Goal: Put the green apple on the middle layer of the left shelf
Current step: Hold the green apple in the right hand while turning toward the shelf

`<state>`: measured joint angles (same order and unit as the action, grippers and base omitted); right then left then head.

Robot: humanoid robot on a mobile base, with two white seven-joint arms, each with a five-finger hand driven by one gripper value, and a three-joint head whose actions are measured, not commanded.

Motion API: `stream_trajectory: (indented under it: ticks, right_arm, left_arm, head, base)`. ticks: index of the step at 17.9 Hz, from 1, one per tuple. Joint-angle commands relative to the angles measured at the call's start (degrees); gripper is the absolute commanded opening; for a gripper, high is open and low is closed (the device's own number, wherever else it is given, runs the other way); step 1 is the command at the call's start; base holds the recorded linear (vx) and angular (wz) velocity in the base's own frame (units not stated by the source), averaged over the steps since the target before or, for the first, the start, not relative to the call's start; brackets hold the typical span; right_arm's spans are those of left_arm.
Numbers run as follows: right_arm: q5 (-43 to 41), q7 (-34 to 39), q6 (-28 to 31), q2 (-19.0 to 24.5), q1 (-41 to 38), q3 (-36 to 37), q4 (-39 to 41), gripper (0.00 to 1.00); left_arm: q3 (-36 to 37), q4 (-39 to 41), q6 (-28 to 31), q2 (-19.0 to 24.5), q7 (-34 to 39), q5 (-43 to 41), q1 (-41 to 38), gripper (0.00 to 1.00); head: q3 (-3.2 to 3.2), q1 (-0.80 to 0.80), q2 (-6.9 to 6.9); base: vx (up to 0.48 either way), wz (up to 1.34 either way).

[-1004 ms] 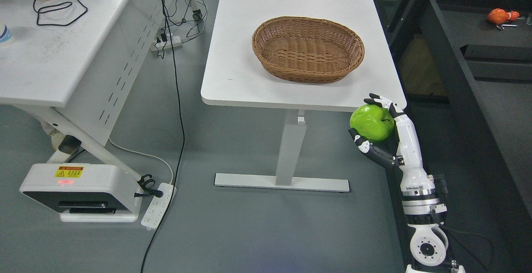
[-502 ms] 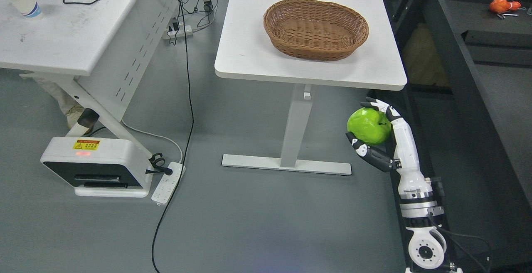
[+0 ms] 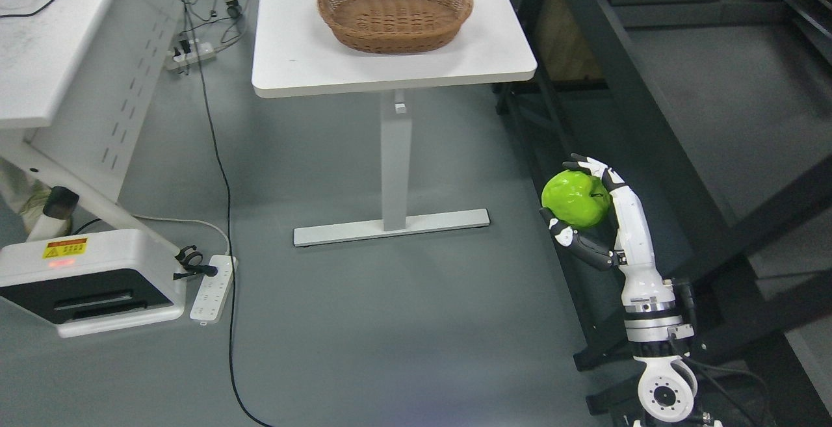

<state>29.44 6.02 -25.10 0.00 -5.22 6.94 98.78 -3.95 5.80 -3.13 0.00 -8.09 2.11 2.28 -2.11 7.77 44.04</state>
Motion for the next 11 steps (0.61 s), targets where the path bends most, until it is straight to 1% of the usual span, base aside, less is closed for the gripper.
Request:
stream_trajectory:
  ticks: [1, 7, 9, 11]
  right_arm:
    - [0.0, 0.0, 0.0, -1.0, -0.1, -0.1, 0.0, 0.00]
    - [0.0, 0.0, 0.0, -1.0, -0.1, -0.2, 0.0, 0.00]
    - [0.1, 0.0, 0.7, -1.0, 0.3, -0.2, -0.1, 0.00]
    - [0.0, -0.1, 2.5, -1.0, 1.0, 0.4, -0.1, 0.00]
  left_arm:
    - [0.0, 0.0, -0.1, 1.0, 0.0, 0.0, 0.0, 1.00]
    - [0.0, 0.0, -0.1, 1.0, 0.0, 0.0, 0.0, 1.00]
    - [0.0, 0.0, -0.1, 1.0, 0.0, 0.0, 0.0, 1.00]
    - [0.0, 0.0, -0.2, 1.0, 0.0, 0.0, 0.0, 1.00]
  head:
    - [0.00, 0.00, 0.00]
    - [0.00, 0.00, 0.00]
    - [0.00, 0.00, 0.00]
    - [0.00, 0.00, 0.00]
  base:
    - [-0.177, -0.72]
    - [-0.187, -0.88]
    - [-0.167, -1.06]
    - [-0.091, -1.13]
